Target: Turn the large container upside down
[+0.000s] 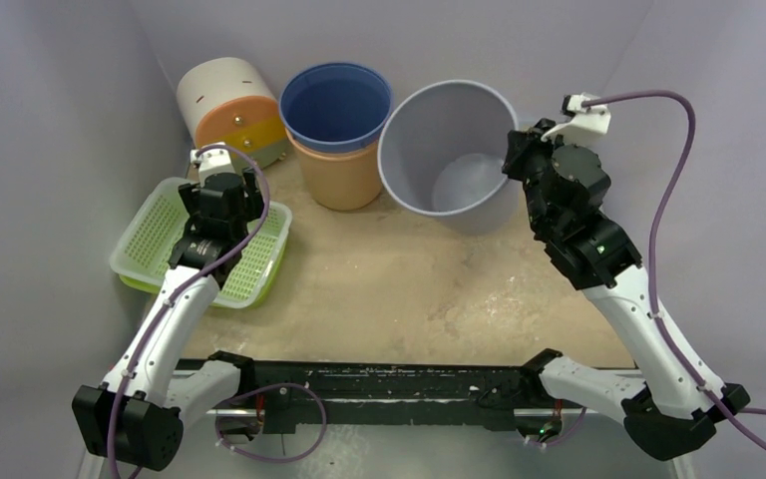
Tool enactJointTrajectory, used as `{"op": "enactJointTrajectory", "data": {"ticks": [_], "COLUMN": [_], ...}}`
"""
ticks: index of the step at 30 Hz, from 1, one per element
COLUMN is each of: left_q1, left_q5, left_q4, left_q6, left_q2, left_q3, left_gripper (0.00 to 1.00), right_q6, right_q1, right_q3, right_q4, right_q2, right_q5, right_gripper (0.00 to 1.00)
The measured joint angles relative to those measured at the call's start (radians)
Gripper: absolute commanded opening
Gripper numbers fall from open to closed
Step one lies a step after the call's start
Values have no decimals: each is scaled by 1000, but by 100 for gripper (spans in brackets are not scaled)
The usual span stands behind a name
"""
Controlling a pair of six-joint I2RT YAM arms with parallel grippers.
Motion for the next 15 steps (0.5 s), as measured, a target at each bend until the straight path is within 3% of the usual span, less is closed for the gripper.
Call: {"op": "enactJointTrajectory", "data": {"ticks": [8,15], "left_q1": [0,0], "left_q5": [0,1], "left_q4": [0,0], "left_q6": [0,0], "left_q2": [14,41], "left_q3": [0,0], "left_gripper": [83,83], "right_q6": [245,340], "right_q1": [0,6], "right_q3": [-184,-280], "right_q4": [-11,53], "right_q2": [-89,-18], "right_q5": [-280,-461], "right_gripper": [0,0]}}
